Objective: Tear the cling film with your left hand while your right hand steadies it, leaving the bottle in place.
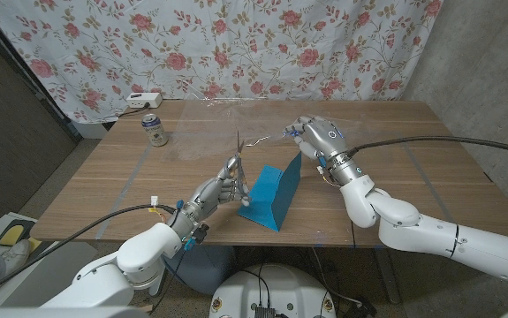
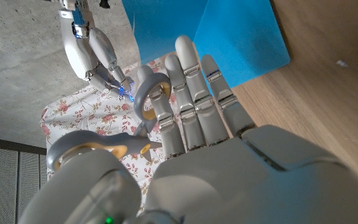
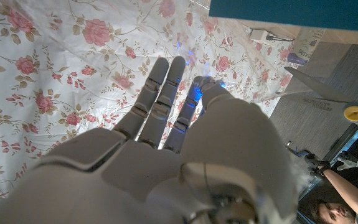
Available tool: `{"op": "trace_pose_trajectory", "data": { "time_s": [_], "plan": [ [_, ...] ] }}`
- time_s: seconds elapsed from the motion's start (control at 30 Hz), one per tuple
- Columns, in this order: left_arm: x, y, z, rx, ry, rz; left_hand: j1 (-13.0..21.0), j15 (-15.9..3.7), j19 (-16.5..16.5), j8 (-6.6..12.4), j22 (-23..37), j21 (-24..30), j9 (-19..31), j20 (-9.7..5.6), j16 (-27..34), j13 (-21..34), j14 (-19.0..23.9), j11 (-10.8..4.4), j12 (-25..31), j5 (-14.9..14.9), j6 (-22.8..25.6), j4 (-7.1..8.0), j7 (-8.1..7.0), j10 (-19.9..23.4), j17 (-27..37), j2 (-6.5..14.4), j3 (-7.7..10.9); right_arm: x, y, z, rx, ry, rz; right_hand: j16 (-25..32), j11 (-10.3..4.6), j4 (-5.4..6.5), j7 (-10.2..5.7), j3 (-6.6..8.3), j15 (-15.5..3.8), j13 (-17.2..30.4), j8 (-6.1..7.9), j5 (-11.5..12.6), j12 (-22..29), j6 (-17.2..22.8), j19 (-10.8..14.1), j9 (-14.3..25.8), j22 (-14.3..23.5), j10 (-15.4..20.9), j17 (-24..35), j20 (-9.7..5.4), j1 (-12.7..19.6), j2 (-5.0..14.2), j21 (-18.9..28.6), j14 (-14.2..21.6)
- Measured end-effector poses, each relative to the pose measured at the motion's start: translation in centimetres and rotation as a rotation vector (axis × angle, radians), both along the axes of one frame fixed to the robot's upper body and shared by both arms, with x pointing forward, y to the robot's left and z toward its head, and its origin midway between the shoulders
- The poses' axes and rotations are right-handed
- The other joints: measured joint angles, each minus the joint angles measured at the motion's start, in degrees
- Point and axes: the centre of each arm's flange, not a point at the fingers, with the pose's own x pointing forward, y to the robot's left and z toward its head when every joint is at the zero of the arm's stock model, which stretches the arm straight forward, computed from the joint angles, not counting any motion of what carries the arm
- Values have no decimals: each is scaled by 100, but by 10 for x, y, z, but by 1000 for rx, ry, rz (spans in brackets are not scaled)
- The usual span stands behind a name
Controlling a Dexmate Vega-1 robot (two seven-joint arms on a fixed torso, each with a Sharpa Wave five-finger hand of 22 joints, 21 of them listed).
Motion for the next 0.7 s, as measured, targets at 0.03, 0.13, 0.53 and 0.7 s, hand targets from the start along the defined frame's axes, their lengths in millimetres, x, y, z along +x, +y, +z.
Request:
{"op": "trace_pose_trajectory", "data": {
  "time_s": [0.03, 0.13, 0.53, 0.7],
  "plan": [
    [0, 0, 0, -1, 0, 1, 28, 0, 0, -1, 0, 0, 0, 0, 0, 0, 0, 0, 0, 0, 0, 0, 0, 0, 6, 39, 0, 0, 0, 0, 0, 0, 0, 0, 0, 0, 0, 0, 0, 0, 0, 0, 0, 0, 0, 0, 0, 0, 0, 0, 0, 0, 0, 0],
    [1, 1, 1, -4, -4, 7, 97, 0, 0, -1, 0, 0, 1, 0, 1, 9, 0, 0, 0, 0, -1, 36, 1, 0, 18, 142, 20, 0, -1, -1, -2, 3, -1, 0, 11, 0, 0, 0, 0, 0, 0, 0, 0, 0, 0, 0, 0, 11, 0, 0, 0, 0, 0, 0],
    [2, 1, 1, -21, -23, 9, 1097, 9, -43, 0, 14, 0, 110, 42, 10, 66, 10, -28, 0, -121, -9, -360, 9, 32, 45, 1291, 836, 0, -3, -4, 1, 8, -6, 0, 31, 0, 0, 0, 9, 0, 0, 0, -1, 0, 0, 0, 0, 31, 1, 0, 0, 0, 0, 9],
    [1, 0, 0, -26, -27, 7, 1270, -14, -43, 0, 41, 1, 133, 42, 14, 89, -13, -19, -1, -185, -9, -479, 10, 41, 72, 1398, 1004, -1, -4, -4, 1, 8, -8, 0, 30, 0, 0, 0, 9, 0, 0, 0, -1, 0, 0, 0, 0, 31, -9, 0, 0, 0, 0, 9]
  ]
}}
